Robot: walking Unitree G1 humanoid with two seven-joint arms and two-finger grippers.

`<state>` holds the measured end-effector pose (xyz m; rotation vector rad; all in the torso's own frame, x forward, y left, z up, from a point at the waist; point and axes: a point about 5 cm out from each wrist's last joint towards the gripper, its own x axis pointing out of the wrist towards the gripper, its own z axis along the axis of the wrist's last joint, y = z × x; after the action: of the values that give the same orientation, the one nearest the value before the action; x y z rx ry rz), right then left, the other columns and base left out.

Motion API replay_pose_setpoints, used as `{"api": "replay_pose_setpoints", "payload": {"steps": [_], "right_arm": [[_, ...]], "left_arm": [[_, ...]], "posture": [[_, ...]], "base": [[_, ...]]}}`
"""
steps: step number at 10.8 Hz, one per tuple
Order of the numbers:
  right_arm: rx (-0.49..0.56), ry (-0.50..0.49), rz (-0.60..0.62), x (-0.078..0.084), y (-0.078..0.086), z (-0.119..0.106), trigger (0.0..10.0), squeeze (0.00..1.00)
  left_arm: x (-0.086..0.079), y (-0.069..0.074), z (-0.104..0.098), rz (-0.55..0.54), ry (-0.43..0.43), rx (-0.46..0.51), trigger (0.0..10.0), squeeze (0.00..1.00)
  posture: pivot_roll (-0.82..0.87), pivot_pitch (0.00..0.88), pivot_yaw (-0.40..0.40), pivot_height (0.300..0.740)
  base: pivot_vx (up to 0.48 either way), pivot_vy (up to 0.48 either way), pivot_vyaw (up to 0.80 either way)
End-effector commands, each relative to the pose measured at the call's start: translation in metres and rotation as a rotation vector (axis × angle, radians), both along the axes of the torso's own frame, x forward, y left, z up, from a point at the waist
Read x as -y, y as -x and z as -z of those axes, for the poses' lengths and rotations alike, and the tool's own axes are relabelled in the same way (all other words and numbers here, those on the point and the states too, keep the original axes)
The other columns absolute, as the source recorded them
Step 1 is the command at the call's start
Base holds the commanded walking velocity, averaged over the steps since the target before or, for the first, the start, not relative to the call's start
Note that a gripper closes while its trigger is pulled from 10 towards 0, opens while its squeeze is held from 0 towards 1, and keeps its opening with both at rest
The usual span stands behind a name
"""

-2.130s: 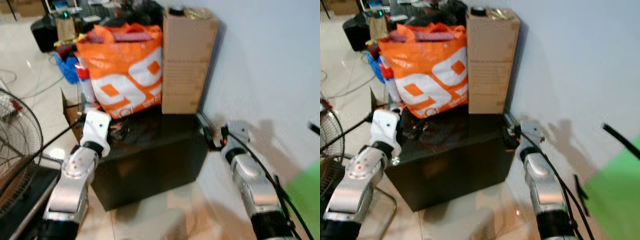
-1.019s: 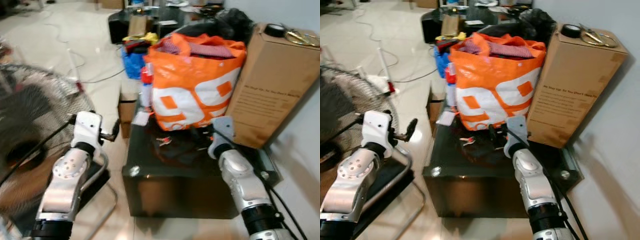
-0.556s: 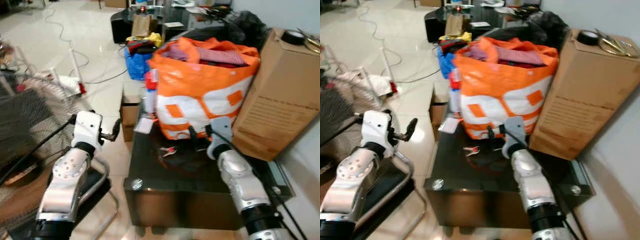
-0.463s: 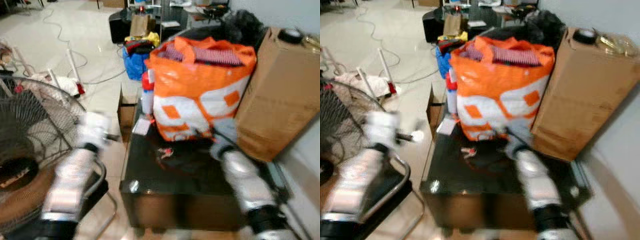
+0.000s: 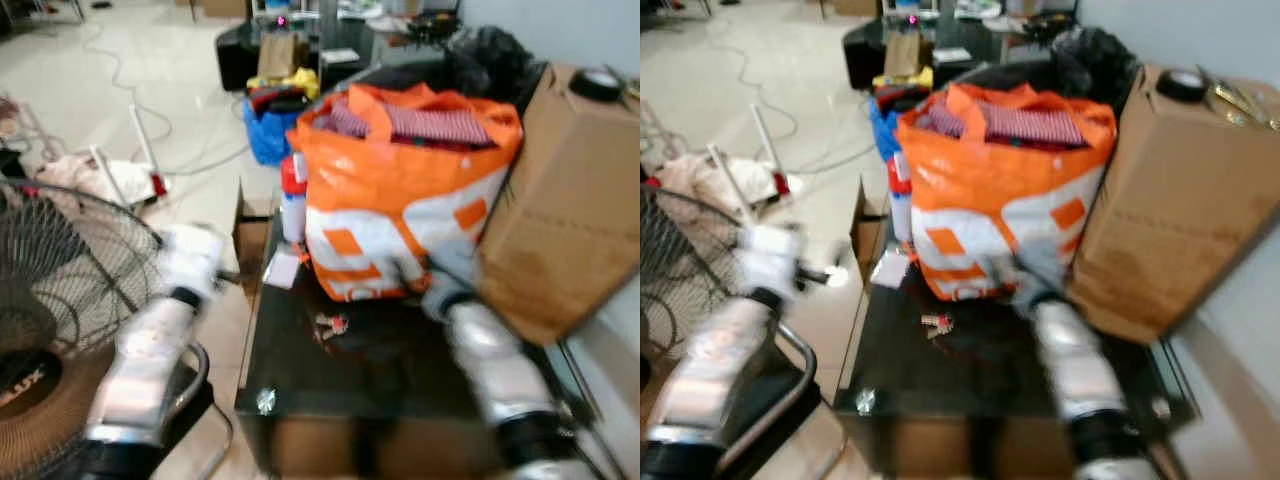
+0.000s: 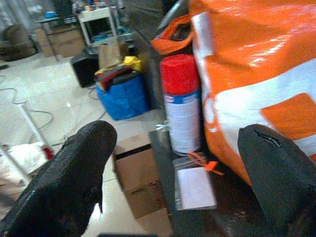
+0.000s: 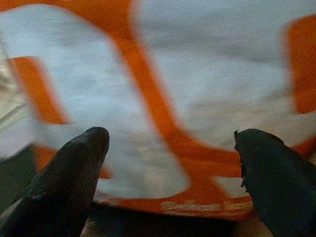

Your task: Hang keys on a hook

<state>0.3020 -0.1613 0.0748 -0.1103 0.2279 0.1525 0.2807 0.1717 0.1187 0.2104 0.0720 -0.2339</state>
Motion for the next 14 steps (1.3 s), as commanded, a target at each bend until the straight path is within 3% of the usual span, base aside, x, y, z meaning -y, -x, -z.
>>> {"api": "replay_pose_setpoints", "payload": {"steps": [1,2,3,4,7,9,11,14], "right_arm": [[0.017,-0.004,-0.017,-0.008,-0.002,-0.004,10.0,1.00],[0.001,-0.001,-0.041,-0.008,-0.002,-0.003,10.0,0.13],[-0.031,0.014,-0.069,-0.008,-0.001,0.000,10.0,0.00],[-0.074,0.031,-0.104,-0.009,0.000,0.005,10.0,0.00],[-0.227,0.106,-0.427,-0.038,0.010,0.033,10.0,0.00],[-0.265,0.132,-0.446,-0.047,0.005,0.043,10.0,0.00],[-0.309,0.111,-0.456,-0.052,0.001,0.052,10.0,0.00],[-0.305,0.090,-0.508,-0.072,0.003,0.059,10.0,0.00]], "left_arm": [[-0.009,-0.001,-0.003,-0.026,-0.029,0.010,10.0,0.00],[-0.010,-0.001,-0.002,-0.027,-0.039,0.003,10.0,0.00],[-0.009,-0.001,-0.001,-0.012,-0.037,-0.003,10.0,0.00],[-0.009,-0.002,0.000,0.013,-0.043,-0.014,10.0,0.00],[-0.005,0.004,0.009,0.187,-0.060,-0.112,10.0,0.00],[0.001,0.007,0.014,0.294,-0.066,-0.161,10.0,0.00],[0.011,0.021,0.026,0.439,-0.093,-0.268,10.0,0.00],[0.003,0.045,0.033,0.464,-0.108,-0.346,10.0,0.00]], "posture": [[-0.03,0.000,-0.018,0.740],[-0.03,0.000,-0.019,0.740],[-0.03,0.000,-0.020,0.740],[-0.03,0.000,-0.022,0.740],[-0.02,0.000,-0.048,0.740],[-0.02,0.000,-0.051,0.740],[-0.03,0.000,-0.047,0.740],[0.01,0.000,-0.081,0.740]], "base": [[0.000,0.000,0.00],[0.000,0.000,0.00],[0.000,0.000,0.00],[0.000,0.000,0.00],[0.000,0.000,0.00],[0.000,0.000,0.00],[0.000,0.000,0.00],[0.000,0.000,0.00]]}}
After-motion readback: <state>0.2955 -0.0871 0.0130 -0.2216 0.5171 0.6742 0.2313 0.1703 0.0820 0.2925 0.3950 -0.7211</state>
